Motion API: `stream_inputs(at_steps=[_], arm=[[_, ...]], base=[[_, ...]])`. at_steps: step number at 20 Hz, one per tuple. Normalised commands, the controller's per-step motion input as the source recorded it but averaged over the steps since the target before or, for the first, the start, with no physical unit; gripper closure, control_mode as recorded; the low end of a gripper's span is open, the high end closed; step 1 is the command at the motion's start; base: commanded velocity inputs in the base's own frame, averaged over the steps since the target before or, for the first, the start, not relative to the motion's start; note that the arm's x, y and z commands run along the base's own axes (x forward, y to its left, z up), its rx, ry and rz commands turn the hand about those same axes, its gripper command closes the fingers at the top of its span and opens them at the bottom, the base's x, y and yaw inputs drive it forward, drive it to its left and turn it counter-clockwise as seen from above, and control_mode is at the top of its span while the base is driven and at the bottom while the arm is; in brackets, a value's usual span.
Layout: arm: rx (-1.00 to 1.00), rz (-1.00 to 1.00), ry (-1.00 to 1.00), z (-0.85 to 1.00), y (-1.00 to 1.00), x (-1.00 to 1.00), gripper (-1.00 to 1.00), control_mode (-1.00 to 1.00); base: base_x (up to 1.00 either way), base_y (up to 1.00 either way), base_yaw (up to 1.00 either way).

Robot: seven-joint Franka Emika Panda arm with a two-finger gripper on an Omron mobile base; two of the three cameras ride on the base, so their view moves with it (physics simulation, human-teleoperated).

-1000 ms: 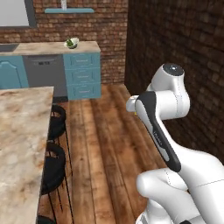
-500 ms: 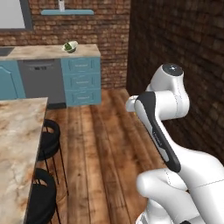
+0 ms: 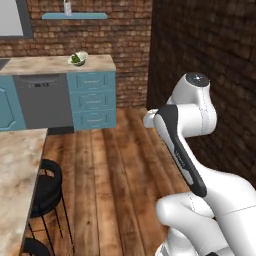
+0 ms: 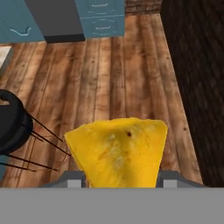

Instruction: Pick the cheese from the fridge and the cheese grater from the cabinet and place them next to the salad bowl.

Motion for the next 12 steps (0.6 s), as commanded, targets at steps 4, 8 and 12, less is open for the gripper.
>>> stream_inputs(at_steps=[4,8,12], arm=[[0.0,0.0,0.0,0.0,0.0,0.0,1.0,1.0],[0.0,0.0,0.0,0.0,0.0,0.0,1.0,1.0],[0.0,0.0,0.0,0.0,0.0,0.0,1.0,1.0]], base=[[0.82,-0.2,0.07],[0.87,-0.14,0.11],[0.87,-0.14,0.14]])
